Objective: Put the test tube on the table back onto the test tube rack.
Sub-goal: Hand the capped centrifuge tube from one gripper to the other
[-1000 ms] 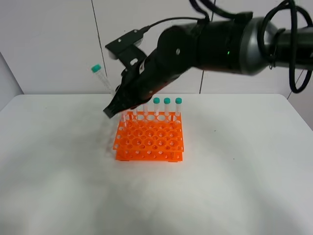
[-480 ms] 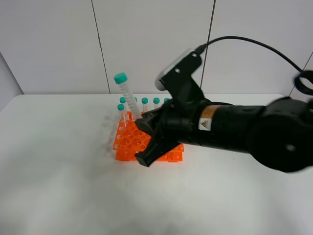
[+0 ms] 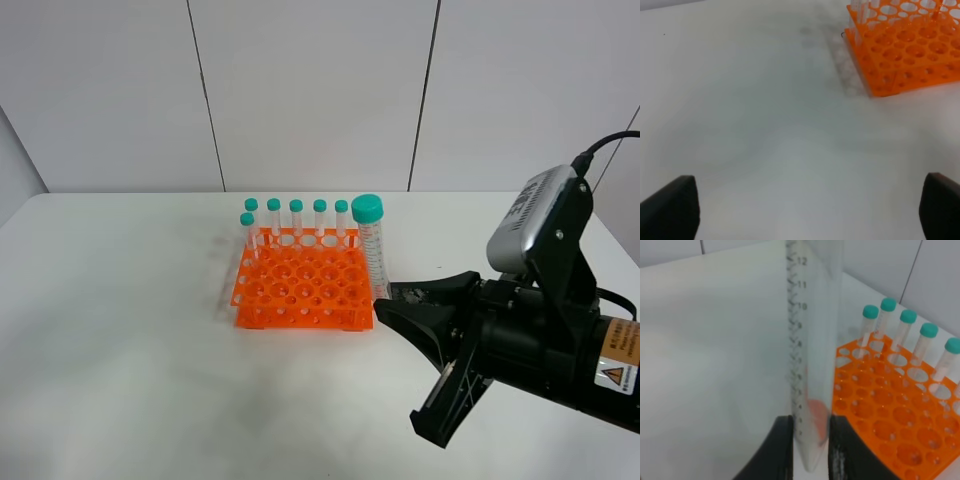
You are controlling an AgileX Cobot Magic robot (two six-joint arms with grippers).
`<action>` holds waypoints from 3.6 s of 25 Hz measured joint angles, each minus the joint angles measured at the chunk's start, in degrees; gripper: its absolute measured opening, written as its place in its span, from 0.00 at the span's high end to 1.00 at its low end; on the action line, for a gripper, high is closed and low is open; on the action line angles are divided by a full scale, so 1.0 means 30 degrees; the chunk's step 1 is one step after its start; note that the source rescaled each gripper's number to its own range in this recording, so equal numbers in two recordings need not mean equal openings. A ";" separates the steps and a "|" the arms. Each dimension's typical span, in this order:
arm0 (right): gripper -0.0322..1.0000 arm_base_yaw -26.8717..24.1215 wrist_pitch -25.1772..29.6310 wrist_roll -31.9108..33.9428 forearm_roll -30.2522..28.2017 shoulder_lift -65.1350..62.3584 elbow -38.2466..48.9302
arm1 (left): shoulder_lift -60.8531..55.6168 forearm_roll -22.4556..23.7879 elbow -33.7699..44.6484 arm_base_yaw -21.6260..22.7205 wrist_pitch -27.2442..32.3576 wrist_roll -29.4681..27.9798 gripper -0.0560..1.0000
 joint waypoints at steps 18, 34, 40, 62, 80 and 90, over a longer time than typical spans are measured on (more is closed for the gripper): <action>0.76 0.0000 0.0085 0.0016 0.0277 -0.0089 0.0048 | 0.0000 -0.0536 0.0000 -0.6862 0.0000 0.0470 0.04; 0.76 0.0000 0.0085 0.0001 0.0259 -0.0089 0.0048 | 0.6989 -1.0709 -0.0869 -0.8728 -0.9764 0.8229 0.04; 0.76 0.0000 0.0085 0.0001 0.0259 -0.0089 0.0048 | 1.2169 -1.7680 -0.1018 -0.8728 -1.0688 1.4661 0.04; 0.76 0.0000 0.0085 0.0001 0.0259 -0.0089 0.0048 | 2.3879 -3.0005 -0.5843 -0.9493 -0.7686 2.7782 0.05; 0.76 0.0000 0.0081 0.0001 0.0259 -0.0089 0.0048 | 2.5911 -3.0211 -0.6861 -1.1463 -0.9868 2.8788 0.46; 0.76 0.0000 0.0081 -0.0060 0.0221 -0.0089 0.0048 | 2.5911 -3.0315 -0.6861 -1.1463 -0.9616 2.8953 0.94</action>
